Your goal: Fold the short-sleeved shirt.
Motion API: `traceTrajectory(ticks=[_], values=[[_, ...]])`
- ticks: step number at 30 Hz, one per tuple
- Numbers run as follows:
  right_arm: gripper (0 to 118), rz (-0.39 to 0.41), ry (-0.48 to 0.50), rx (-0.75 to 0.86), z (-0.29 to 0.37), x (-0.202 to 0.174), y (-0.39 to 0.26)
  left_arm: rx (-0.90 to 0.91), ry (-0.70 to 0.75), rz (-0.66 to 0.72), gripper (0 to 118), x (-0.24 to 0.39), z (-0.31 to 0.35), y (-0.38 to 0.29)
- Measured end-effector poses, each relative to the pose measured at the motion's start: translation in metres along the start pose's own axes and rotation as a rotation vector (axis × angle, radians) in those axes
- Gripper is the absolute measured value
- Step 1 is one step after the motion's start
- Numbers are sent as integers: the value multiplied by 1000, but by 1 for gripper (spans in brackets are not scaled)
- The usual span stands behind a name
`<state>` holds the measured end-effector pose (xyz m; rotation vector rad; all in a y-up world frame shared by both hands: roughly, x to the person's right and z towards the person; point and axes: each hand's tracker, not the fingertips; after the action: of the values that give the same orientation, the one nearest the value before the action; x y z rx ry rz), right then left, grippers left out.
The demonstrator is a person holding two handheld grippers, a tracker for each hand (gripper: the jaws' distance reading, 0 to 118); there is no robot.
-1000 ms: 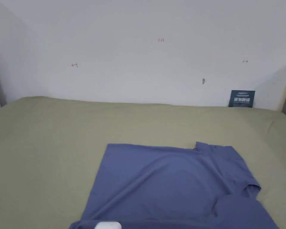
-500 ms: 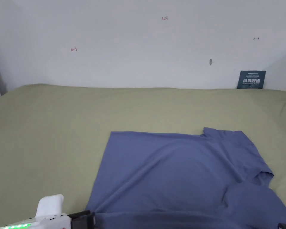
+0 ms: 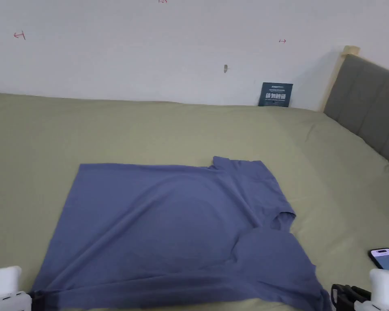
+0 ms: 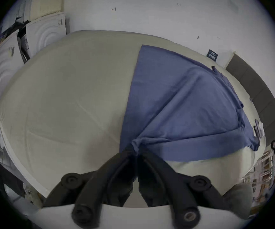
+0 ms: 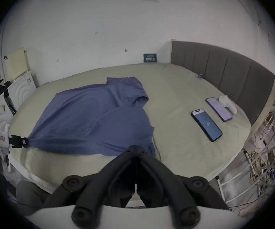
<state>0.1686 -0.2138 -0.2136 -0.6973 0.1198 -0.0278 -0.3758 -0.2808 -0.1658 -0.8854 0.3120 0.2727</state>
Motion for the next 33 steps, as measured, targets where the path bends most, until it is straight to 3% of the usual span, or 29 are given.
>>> traceTrajectory(ticks=[2,6,8,11,13,14,15,17,20,25,33], values=[[61,14,-5,-52,-23,10,5,-5,-5,-5,3,-1,1,1],[61,36,90,-159,-76,26,10,-12,-15,5,3,-4,0,2],[61,85,39,-209,-96,26,12,-16,-16,3,3,-2,1,1],[61,110,61,-242,-109,26,11,-18,-12,-11,3,2,3,-2],[58,117,70,-271,-111,26,8,-22,-13,-11,3,-2,-4,-4],[48,124,69,-282,-110,25,7,-23,-14,-9,3,-2,-5,-4],[4,163,49,-283,-108,23,7,-21,-16,-6,3,-1,-4,-4],[4,253,13,-214,-100,14,4,-18,-20,-2,3,-3,-5,-4],[4,289,19,-175,-91,4,2,-14,-18,-16,3,-3,-2,-4],[4,201,39,-114,-84,13,9,3,-31,-32,3,-6,8,1],[4,204,61,-37,-81,11,53,42,-49,-139,3,-3,20,34]])
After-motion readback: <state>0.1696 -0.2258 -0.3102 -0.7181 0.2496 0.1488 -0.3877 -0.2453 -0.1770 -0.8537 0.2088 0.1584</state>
